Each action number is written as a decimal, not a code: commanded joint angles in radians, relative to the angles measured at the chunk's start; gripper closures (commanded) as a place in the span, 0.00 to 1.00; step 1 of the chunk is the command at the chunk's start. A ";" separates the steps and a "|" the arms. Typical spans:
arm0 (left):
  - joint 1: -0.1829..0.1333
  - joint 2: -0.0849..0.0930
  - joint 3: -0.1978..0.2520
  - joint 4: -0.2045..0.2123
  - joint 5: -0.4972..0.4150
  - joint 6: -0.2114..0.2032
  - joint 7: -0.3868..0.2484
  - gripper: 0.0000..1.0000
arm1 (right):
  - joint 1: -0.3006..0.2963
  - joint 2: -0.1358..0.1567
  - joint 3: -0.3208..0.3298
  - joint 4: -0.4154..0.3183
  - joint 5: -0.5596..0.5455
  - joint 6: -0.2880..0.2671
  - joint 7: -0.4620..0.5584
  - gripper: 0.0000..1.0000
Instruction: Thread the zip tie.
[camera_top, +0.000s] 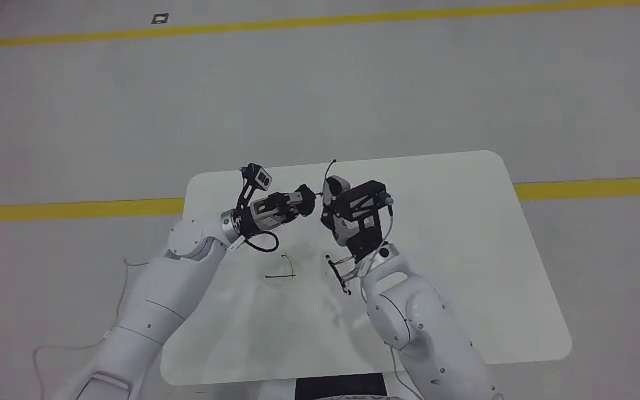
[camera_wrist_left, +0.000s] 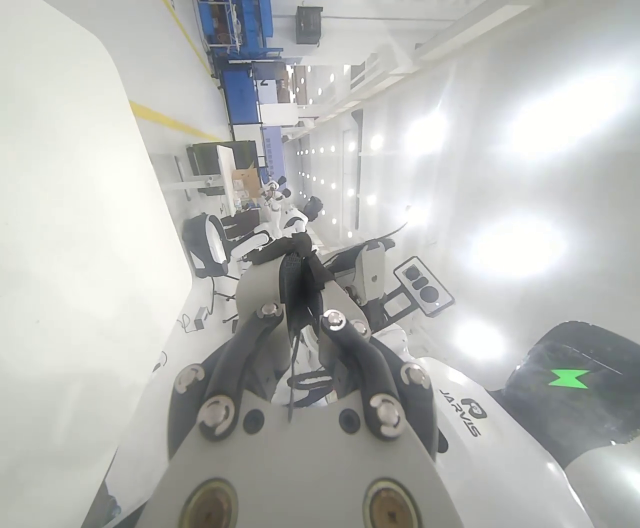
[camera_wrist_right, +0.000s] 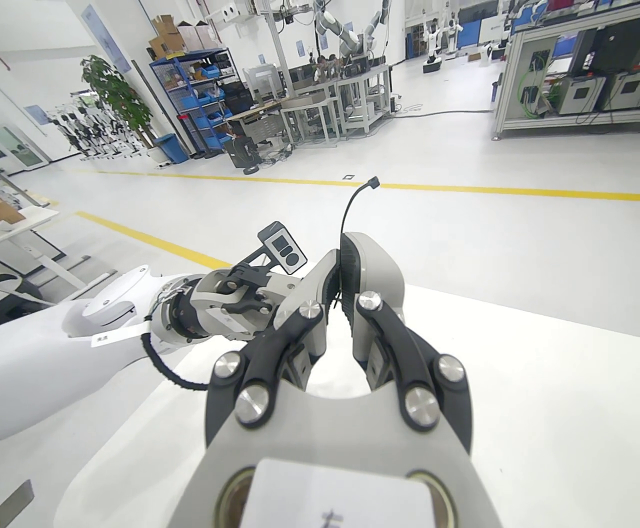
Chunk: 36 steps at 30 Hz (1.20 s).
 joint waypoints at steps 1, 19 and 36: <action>0.000 0.000 0.000 0.000 0.000 0.000 0.000 1.00 | 0.001 0.000 -0.010 0.004 -0.015 0.007 -0.003 1.00; 0.000 0.000 0.000 0.000 0.000 0.000 0.000 1.00 | 0.016 0.001 -0.042 0.033 -0.077 0.053 -0.030 1.00; 0.000 0.000 0.000 0.000 0.000 0.000 0.000 1.00 | 0.038 -0.002 -0.049 0.066 -0.094 0.091 -0.038 1.00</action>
